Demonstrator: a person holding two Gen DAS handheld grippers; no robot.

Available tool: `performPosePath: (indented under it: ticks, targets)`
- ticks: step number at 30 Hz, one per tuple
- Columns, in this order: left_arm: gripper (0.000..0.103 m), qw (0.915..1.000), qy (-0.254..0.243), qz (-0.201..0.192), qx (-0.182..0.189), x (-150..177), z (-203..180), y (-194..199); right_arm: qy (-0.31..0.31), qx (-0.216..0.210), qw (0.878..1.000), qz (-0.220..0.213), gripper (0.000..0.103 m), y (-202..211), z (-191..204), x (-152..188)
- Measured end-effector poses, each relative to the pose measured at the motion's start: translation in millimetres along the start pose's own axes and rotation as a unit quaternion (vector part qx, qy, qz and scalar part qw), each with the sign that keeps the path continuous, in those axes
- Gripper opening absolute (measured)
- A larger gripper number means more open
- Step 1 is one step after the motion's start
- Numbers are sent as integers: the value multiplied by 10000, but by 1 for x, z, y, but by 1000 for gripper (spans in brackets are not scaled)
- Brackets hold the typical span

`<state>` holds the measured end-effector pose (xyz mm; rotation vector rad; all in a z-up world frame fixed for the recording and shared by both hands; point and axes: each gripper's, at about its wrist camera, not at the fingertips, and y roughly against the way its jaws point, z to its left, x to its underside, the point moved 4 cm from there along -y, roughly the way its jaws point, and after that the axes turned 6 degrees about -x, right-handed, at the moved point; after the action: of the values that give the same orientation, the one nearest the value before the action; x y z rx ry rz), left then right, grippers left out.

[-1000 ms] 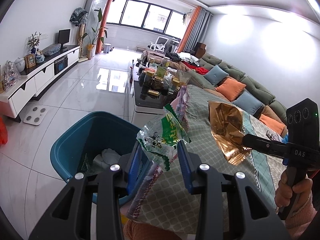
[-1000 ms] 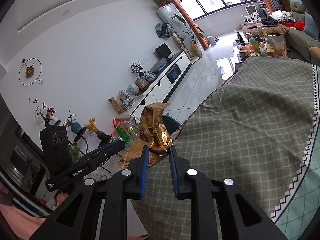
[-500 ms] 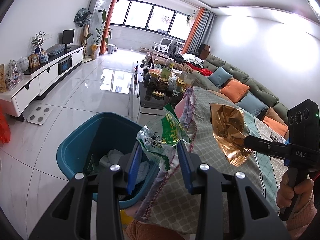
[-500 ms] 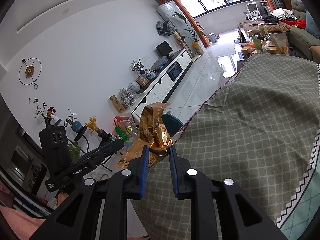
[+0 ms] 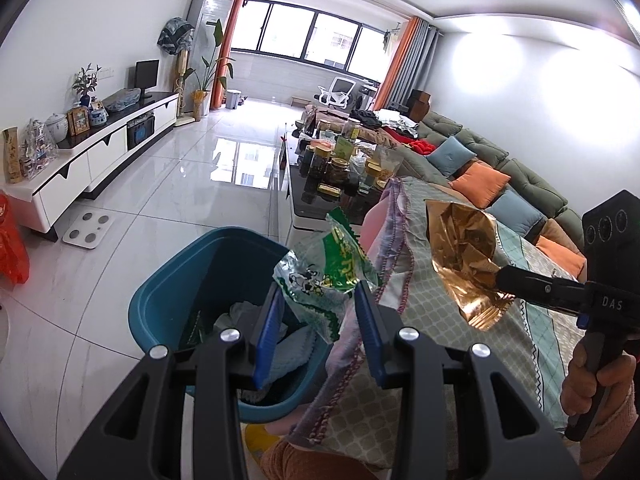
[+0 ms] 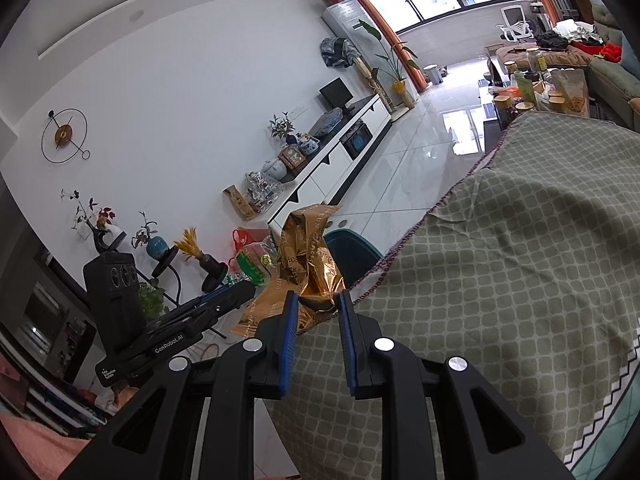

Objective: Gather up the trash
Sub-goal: 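Carry the green bag and gold foil over the teal bin with both tools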

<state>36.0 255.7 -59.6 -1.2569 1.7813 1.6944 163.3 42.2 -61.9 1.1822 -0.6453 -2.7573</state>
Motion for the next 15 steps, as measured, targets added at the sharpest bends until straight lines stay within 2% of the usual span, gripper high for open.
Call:
performPosePath:
  ticks: [15]
  targets:
    - [37,9999,51,33,-119,-1,3,-4,17,-34,9999,131,20,-16,3,-3]
